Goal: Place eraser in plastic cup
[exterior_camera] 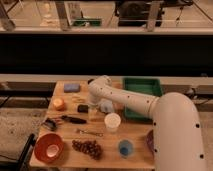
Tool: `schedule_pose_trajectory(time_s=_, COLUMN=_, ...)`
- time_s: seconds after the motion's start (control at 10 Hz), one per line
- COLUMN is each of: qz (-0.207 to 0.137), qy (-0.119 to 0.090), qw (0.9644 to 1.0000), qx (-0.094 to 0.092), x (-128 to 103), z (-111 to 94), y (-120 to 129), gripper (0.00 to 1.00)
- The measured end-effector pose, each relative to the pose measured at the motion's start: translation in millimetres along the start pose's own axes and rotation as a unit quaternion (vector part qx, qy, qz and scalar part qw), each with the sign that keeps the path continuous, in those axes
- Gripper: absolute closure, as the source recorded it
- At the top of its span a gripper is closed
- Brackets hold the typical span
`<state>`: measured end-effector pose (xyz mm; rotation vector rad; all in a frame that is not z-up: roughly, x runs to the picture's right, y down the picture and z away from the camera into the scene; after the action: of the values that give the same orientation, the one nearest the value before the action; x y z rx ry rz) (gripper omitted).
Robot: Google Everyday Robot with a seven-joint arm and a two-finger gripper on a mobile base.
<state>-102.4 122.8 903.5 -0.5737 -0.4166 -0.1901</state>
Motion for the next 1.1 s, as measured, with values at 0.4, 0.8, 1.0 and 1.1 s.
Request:
schedule_pose_trajectory(time_s=0.4, qz=0.004, qy=0.0, qw=1.0, qx=-0.004, x=8.4, z=5.7, y=-4.7, gripper=0.33)
schedule_pose_trajectory(time_s=0.8, qz=0.003, qy=-0.002, qw=1.0, qx=-0.007, x=10.9, z=6.8, y=-5.7, gripper=0.63)
schedule_pose_trajectory(time_s=1.0, qz=0.002, qy=-0.002, qw=1.0, qx=-0.007, x=11.7, z=5.4, y=-5.2, gripper=0.84)
schedule_pose_trajectory(time_s=1.1, qz=0.002, qy=-0.001, qw=1.0, qx=-0.008, x=11.8, z=5.8, y=-4.9, gripper=0.94)
